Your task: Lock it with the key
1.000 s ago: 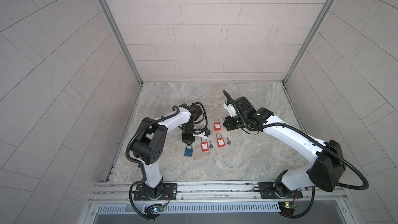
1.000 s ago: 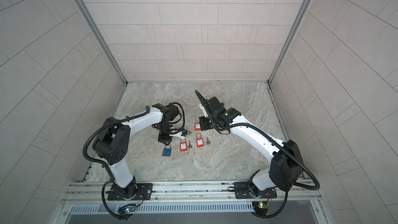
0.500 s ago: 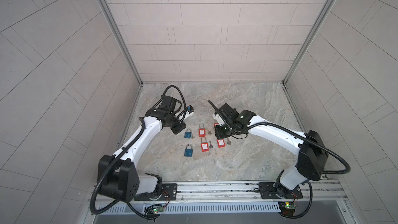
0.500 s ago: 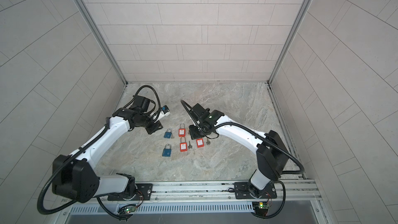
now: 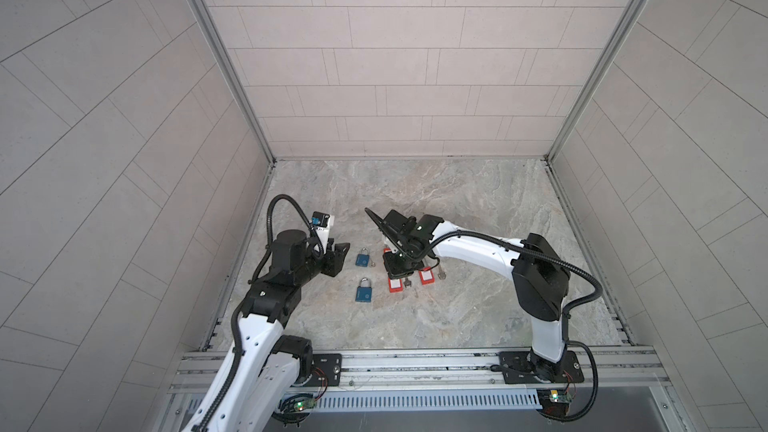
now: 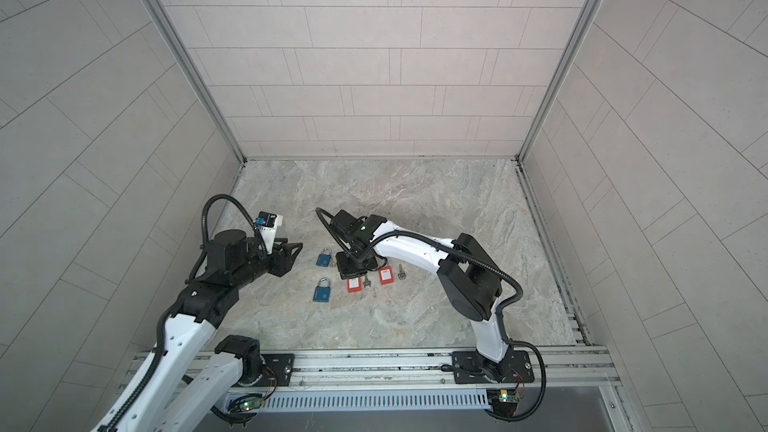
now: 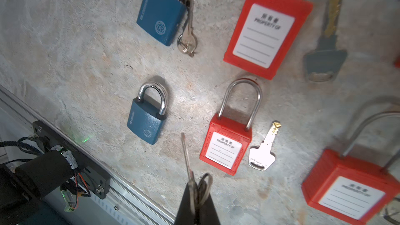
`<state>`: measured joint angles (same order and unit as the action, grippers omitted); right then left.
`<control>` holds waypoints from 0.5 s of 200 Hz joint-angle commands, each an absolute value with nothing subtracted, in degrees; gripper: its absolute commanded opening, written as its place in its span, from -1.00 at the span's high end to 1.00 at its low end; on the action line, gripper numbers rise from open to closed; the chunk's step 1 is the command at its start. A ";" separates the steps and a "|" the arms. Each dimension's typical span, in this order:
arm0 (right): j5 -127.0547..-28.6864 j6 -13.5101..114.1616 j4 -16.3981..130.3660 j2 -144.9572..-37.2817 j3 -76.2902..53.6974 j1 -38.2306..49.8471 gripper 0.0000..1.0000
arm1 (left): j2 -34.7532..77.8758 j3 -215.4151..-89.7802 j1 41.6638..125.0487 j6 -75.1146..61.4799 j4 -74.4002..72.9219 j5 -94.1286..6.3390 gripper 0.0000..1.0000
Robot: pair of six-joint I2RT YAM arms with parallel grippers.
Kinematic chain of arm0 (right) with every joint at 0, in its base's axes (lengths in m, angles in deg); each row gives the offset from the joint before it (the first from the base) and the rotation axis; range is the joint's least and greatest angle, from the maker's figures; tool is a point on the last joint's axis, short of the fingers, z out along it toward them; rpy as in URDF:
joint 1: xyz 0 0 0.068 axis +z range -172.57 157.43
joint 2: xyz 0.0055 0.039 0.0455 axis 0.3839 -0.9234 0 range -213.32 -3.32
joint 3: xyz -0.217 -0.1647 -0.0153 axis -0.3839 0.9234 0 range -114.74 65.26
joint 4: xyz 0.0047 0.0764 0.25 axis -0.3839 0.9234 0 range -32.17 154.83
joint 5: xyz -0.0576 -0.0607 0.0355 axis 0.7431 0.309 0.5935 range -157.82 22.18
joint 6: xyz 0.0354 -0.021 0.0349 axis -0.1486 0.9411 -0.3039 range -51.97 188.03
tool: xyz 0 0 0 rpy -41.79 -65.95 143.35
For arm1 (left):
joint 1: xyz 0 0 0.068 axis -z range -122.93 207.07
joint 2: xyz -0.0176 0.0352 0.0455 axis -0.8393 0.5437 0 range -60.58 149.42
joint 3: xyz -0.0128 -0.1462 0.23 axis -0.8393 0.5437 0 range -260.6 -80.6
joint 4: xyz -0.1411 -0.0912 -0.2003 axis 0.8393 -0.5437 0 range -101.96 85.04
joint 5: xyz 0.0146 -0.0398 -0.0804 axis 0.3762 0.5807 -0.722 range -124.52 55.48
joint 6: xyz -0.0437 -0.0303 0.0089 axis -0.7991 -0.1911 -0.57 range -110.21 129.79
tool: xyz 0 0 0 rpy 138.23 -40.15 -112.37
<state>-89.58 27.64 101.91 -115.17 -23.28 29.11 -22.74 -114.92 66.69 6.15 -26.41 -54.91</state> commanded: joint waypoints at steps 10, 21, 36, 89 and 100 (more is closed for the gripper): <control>-91.18 20.17 101.25 -118.48 -24.48 29.93 0.99 | -25.76 -113.11 65.87 -2.30 -23.19 -52.63 -0.13; -91.19 18.91 100.90 -119.37 -24.84 30.26 0.99 | -25.78 -113.20 65.77 -2.64 -23.67 -52.90 -0.14; -91.42 17.56 100.80 -120.42 -25.32 30.54 0.98 | -25.69 -113.38 65.81 -3.13 -23.95 -52.63 -0.14; -92.77 17.24 103.93 -125.11 -29.94 32.19 0.95 | -25.86 -110.81 65.77 -4.87 -21.93 -52.31 -0.14; -93.30 16.67 104.02 -126.02 -30.05 32.18 0.95 | -26.08 -110.33 65.79 -5.06 -21.83 -52.32 -0.15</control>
<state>-92.48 18.77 101.60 -124.18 -28.98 31.77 -25.29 -111.78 66.08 -2.90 -23.66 -53.05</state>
